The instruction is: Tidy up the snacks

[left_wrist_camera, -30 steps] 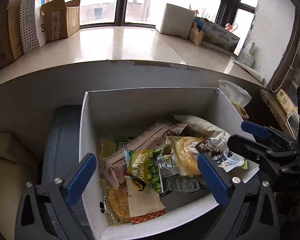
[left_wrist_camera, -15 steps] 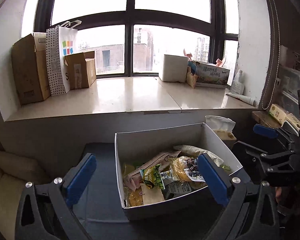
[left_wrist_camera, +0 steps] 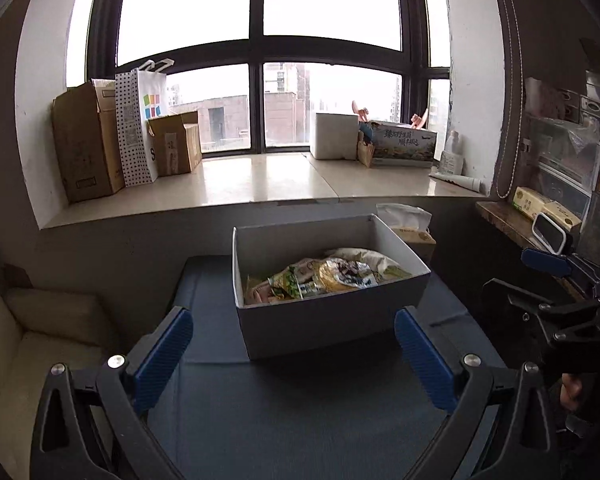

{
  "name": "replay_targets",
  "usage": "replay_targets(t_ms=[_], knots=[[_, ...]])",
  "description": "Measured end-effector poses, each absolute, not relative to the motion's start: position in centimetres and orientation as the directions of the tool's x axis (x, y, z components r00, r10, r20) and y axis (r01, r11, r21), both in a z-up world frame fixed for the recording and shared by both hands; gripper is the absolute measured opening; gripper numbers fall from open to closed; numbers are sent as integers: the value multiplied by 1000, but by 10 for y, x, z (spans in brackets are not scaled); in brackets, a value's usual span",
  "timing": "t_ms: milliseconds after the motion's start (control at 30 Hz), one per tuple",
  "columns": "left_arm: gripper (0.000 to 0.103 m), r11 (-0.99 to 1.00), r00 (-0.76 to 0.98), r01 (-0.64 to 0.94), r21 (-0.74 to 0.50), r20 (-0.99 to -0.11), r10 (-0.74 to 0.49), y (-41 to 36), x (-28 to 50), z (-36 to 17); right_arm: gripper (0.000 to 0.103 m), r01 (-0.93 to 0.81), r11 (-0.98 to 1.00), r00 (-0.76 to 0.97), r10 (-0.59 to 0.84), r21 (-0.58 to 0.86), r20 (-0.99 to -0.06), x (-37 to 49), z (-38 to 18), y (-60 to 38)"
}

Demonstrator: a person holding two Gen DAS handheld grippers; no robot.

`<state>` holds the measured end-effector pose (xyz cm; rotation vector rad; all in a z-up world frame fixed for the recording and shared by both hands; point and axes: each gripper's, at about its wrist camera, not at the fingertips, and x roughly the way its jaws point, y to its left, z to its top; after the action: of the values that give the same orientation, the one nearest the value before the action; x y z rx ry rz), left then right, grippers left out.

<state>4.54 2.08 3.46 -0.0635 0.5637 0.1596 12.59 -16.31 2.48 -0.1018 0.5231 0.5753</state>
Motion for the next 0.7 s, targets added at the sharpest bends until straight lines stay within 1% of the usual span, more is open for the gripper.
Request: replay_targets(t_ms=[67, 167, 267, 367, 433, 500, 600, 700], knots=[[103, 983, 813, -178, -50, -571, 118, 17, 37, 28, 103, -542, 840, 715, 483, 36, -506, 109, 20, -167], [103, 985, 801, -148, -84, -595, 70, 12, 31, 20, 103, -521, 853, 724, 461, 32, -513, 88, 13, -171], [103, 988, 785, -153, -33, -611, 101, 5, 28, 13, 103, -526, 842, 691, 504, 117, -519, 81, 7, -180], [103, 989, 771, -123, -84, -636, 42, 7, 26, 8, 103, -505, 852, 682, 494, 142, -539, 84, 3, -185], [103, 990, 772, -107, -91, -635, 25, 8, 24, 7, 103, -501, 853, 683, 494, 148, -538, 85, 3, -188], [103, 991, 778, -110, -73, -627, 40, 6, 20, 9, 103, -513, 843, 672, 512, 162, -535, 85, 4, -189], [103, 992, 783, -92, -88, -622, 18, 5, 18, 12, 103, -522, 837, 663, 519, 164, -540, 84, 3, -187], [103, 991, 793, -103, -87, -609, 29, 6, 16, 17, 103, -524, 836, 660, 520, 164, -542, 84, 3, -186]])
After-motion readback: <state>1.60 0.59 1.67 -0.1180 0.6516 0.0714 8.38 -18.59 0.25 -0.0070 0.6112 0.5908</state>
